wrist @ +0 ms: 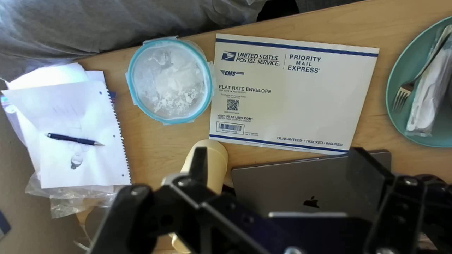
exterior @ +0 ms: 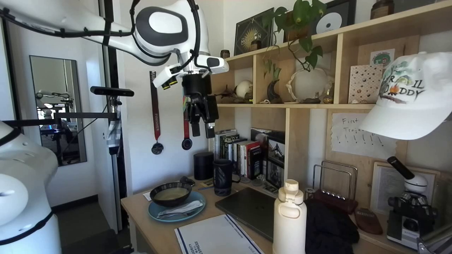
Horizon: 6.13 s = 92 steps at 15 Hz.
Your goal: Put the bowl on the paper and then open the laptop
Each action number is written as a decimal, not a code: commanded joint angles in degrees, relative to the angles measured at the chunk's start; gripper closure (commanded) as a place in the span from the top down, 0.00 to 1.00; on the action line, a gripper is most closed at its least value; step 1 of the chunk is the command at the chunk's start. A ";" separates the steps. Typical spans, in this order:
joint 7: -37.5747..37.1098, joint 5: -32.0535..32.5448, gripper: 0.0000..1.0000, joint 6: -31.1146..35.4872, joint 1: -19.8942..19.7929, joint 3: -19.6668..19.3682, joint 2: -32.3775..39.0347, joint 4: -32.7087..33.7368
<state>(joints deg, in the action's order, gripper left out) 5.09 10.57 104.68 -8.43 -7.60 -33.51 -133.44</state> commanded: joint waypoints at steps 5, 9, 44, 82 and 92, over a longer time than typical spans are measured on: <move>-5.66 -0.32 1.00 8.25 5.29 6.72 7.61 1.26; -10.44 0.34 1.00 19.89 7.42 10.67 15.17 0.60; 7.34 -39.73 0.58 38.16 7.98 21.62 56.01 4.08; -3.79 -42.44 0.05 33.62 4.20 3.78 15.75 -25.96; -24.38 -30.21 0.05 38.23 -3.39 1.29 14.66 -25.95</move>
<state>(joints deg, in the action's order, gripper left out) -14.10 -22.24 143.41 -10.15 -6.11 -16.74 -159.47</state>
